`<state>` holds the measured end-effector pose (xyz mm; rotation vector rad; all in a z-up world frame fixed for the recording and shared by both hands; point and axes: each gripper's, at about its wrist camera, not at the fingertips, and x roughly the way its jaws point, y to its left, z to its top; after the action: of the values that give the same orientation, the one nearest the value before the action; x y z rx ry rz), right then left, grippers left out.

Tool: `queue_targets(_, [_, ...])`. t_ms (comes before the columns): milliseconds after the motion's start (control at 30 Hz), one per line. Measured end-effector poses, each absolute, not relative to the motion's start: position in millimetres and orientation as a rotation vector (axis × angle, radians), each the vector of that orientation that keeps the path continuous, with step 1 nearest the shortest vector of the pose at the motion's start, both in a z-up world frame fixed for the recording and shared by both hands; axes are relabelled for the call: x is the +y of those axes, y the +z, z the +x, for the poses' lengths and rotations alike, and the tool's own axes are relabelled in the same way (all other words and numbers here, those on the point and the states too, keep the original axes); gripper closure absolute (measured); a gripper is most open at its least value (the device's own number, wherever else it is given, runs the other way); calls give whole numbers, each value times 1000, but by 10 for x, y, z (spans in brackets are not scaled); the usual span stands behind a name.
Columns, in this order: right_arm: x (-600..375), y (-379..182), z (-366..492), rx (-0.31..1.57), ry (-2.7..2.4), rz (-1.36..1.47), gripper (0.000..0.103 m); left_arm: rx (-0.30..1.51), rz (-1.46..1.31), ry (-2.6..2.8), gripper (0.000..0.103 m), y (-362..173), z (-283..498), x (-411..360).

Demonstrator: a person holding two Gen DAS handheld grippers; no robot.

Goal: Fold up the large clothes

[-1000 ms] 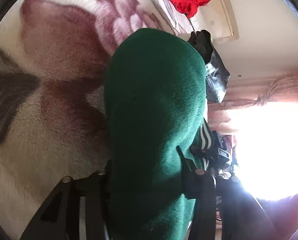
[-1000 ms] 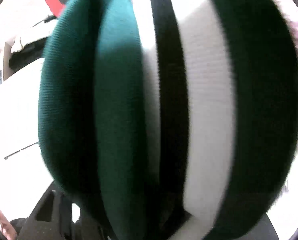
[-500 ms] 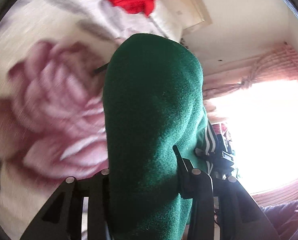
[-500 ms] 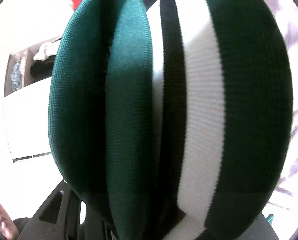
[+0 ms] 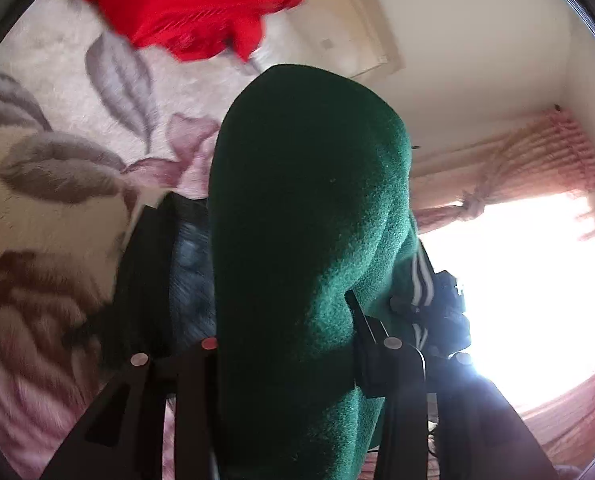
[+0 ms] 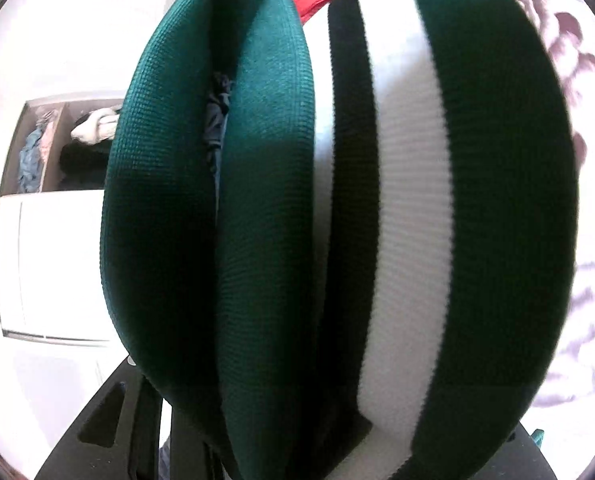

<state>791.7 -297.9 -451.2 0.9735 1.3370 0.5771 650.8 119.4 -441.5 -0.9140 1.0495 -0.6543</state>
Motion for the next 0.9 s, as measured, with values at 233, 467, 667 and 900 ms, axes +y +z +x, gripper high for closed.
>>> queue_targets(233, [-2560, -5582, 8445, 1429, 456, 941, 63, 1172, -938, -620, 49, -5522, 6774, 1142])
queue_targets(467, [-2141, -5145, 8858, 1466, 445, 858, 46, 1286, -812, -498, 41, -5108, 6708, 1132])
queue_targets(667, [-1829, -4449, 8755, 1440, 275, 519, 18, 1219, -448, -288, 10, -4426, 6486, 997])
queue_targets(900, [-2887, -3564, 7446, 1278, -89, 89, 0, 1004, -128, -113, 0, -3631, 5825, 586])
